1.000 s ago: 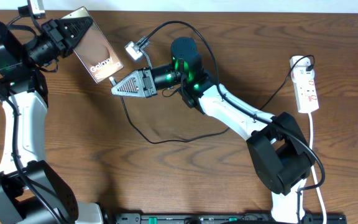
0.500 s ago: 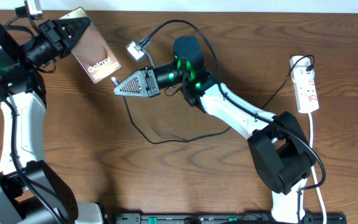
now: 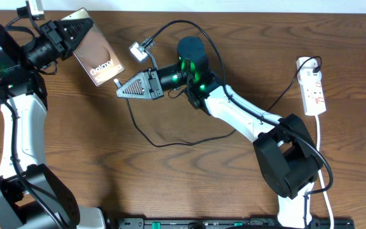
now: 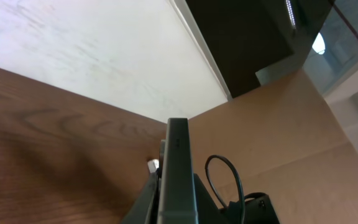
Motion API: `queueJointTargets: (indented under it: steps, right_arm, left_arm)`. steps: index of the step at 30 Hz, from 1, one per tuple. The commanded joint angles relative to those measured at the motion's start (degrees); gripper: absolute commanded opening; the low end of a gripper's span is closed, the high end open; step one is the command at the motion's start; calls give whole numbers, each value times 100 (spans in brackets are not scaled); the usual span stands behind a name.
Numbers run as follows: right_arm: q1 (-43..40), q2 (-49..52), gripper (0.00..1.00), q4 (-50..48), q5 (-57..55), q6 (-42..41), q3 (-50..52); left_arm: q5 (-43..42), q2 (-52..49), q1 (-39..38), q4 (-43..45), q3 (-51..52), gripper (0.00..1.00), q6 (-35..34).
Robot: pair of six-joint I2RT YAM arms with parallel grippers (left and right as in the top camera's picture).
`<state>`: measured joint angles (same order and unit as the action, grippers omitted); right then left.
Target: Plug charger to phone and switch on socket
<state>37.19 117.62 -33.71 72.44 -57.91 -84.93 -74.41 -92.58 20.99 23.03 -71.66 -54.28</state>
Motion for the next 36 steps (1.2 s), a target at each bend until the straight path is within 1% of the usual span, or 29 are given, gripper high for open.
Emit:
queueJointTargets:
  steps: [1, 17, 28, 36]
  right_arm:
    - [-35, -28, 1, -13, 35, 94, -42]
    - [-35, -28, 1, 20, -179, -83, -42]
    - [46, -28, 1, 7, -271, -319, -42]
    - [68, -28, 1, 2, -269, -317, -42]
  left_arm:
    - [-118, 15, 20, 72, -35, 8, -188]
    - [31, 15, 20, 153, -35, 7, -352]
    - [33, 15, 20, 155, -35, 7, -345]
    - [31, 15, 20, 155, -35, 8, -321]
